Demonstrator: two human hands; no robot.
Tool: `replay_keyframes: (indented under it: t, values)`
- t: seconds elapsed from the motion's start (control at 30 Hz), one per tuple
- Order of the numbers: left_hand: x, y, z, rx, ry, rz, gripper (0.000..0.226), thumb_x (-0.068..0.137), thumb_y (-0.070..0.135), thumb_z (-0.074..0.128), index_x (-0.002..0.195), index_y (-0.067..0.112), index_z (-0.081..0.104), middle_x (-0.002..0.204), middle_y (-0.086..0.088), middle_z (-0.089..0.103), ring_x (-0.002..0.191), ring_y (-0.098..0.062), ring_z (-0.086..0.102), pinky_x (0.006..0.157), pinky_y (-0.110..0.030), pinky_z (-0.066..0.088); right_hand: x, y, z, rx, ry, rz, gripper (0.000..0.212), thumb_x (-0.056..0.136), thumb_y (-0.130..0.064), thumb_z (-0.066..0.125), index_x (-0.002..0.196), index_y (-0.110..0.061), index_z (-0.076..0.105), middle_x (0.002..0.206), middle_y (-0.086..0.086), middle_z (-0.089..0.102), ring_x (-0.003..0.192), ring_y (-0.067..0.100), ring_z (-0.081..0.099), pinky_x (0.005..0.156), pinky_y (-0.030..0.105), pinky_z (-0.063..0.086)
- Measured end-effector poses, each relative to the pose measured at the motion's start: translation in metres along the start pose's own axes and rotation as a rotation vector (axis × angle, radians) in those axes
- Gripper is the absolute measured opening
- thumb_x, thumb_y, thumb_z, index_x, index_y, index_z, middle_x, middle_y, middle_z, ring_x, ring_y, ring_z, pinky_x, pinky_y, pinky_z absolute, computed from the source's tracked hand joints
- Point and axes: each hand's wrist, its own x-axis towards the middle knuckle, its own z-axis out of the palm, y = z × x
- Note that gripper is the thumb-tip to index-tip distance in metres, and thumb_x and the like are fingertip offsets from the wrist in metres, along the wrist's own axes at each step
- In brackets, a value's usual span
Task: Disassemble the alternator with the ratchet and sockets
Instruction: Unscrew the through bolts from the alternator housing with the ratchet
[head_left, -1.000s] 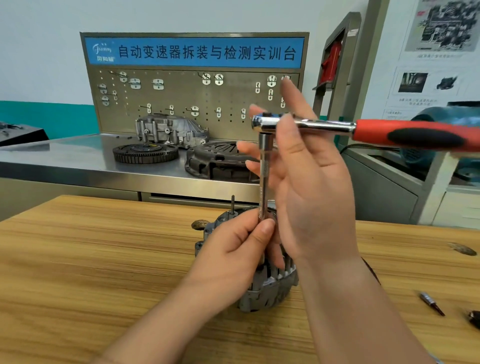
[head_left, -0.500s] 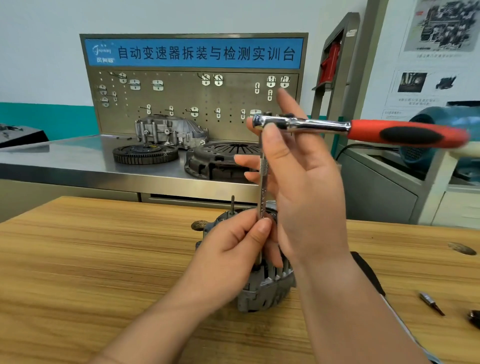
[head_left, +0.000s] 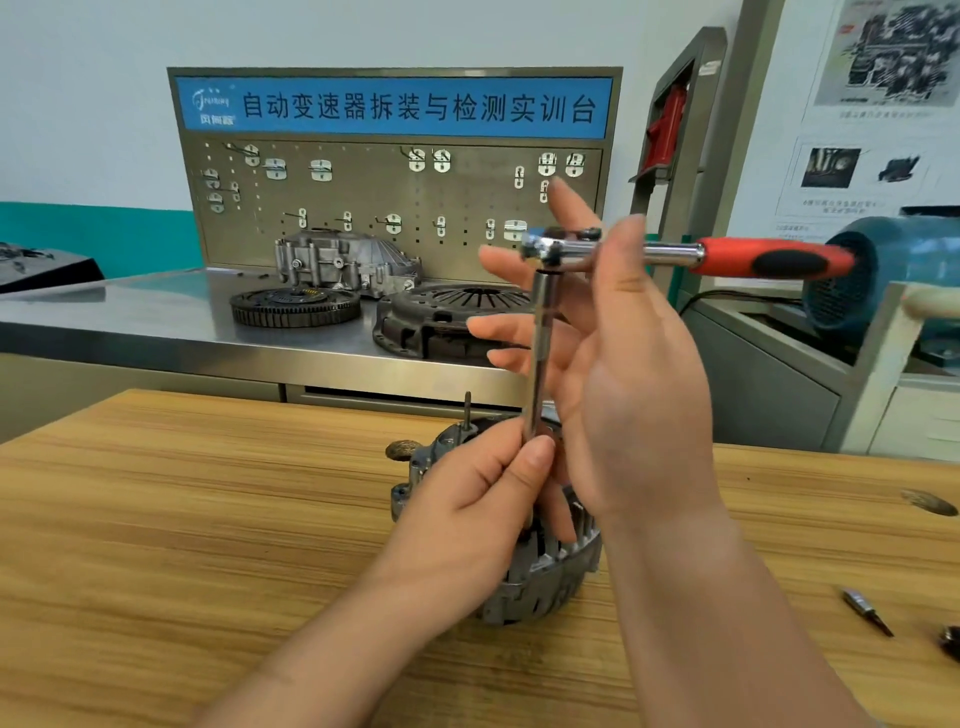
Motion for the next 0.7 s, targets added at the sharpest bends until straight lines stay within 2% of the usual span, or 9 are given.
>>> replay_keyframes:
  t: [0.1,0.17,0.2,0.3,0.43,0.53,0.6,0.67,0.7]
  values:
    - [0.002,-0.002,0.003,0.033,0.063,-0.030,0.033,0.090,0.044,0.043,0.084,0.020,0.064,0.065,0.002,0.067,0.059,-0.039,0.053,0.056,-0.046,0.045,-0.001,0.000,0.004,-0.182,0.026,-0.214,0.036,0.096,-0.036,0.050,0.132,-0.034,0.053,0.094,0.002,0.068,0.089,0.027,0.067,0.075,0.037,0.056]
    - [0.002,-0.001,0.004,0.052,0.073,-0.025,0.032,0.090,0.047,0.043,0.080,0.024,0.063,0.061,0.007,0.064,0.056,-0.029,0.048,0.054,-0.036,0.039,-0.001,0.001,0.004,-0.234,0.028,-0.288,0.034,0.094,-0.036,0.051,0.128,-0.040,0.052,0.113,-0.007,0.068,0.103,0.018,0.066,0.090,0.043,0.053]
    - [0.003,-0.002,0.004,0.053,0.069,-0.025,0.031,0.090,0.046,0.043,0.080,0.024,0.063,0.060,0.007,0.064,0.056,-0.029,0.049,0.054,-0.036,0.039,-0.001,0.001,0.004,-0.220,0.033,-0.279,0.032,0.094,-0.036,0.050,0.125,-0.041,0.053,0.121,-0.007,0.066,0.103,0.016,0.066,0.089,0.041,0.053]
    - [0.002,0.001,0.003,0.038,0.048,-0.015,0.033,0.089,0.041,0.041,0.080,0.019,0.063,0.061,-0.001,0.064,0.060,-0.042,0.053,0.059,-0.051,0.044,0.000,0.000,0.002,-0.042,0.048,-0.108,0.027,0.097,-0.040,0.042,0.118,-0.037,0.059,0.116,0.000,0.069,0.081,0.018,0.072,0.071,0.027,0.055]
    - [0.000,0.004,-0.001,0.026,-0.014,-0.003,0.034,0.093,0.039,0.036,0.086,0.017,0.060,0.066,0.000,0.066,0.070,-0.046,0.054,0.071,-0.057,0.045,0.002,0.000,-0.006,0.126,0.053,0.084,0.041,0.097,-0.049,0.033,0.117,-0.027,0.060,0.101,0.004,0.075,0.070,0.020,0.071,0.063,0.027,0.054]
    - [0.001,0.002,-0.002,0.061,-0.048,0.004,0.035,0.093,0.037,0.036,0.090,0.011,0.059,0.064,0.001,0.065,0.066,-0.046,0.052,0.067,-0.056,0.044,0.001,0.000,-0.003,0.041,0.088,0.021,0.037,0.090,-0.052,0.044,0.118,-0.033,0.060,0.101,-0.002,0.074,0.075,0.018,0.070,0.062,0.025,0.054]
    - [0.002,0.001,0.000,0.065,-0.027,0.004,0.034,0.092,0.037,0.038,0.091,0.012,0.060,0.066,0.001,0.066,0.065,-0.045,0.053,0.064,-0.055,0.045,0.000,-0.001,0.001,-0.105,0.102,-0.136,0.029,0.095,-0.039,0.048,0.122,-0.035,0.060,0.098,-0.012,0.071,0.086,0.017,0.070,0.070,0.028,0.056]
    - [0.003,-0.003,0.002,0.102,0.017,0.029,0.027,0.091,0.037,0.039,0.085,0.029,0.064,0.068,0.009,0.068,0.061,-0.033,0.056,0.059,-0.041,0.049,-0.001,-0.001,0.003,-0.247,0.077,-0.306,0.033,0.097,-0.029,0.051,0.130,-0.027,0.057,0.115,-0.010,0.068,0.105,0.018,0.066,0.086,0.039,0.056]
    - [0.002,-0.004,0.003,0.131,0.038,0.037,0.027,0.092,0.035,0.039,0.080,0.040,0.063,0.066,0.017,0.066,0.054,-0.014,0.055,0.052,-0.025,0.047,-0.001,-0.001,0.004,-0.264,0.051,-0.344,0.036,0.097,-0.028,0.050,0.132,-0.023,0.055,0.125,-0.006,0.063,0.112,0.019,0.063,0.092,0.043,0.054]
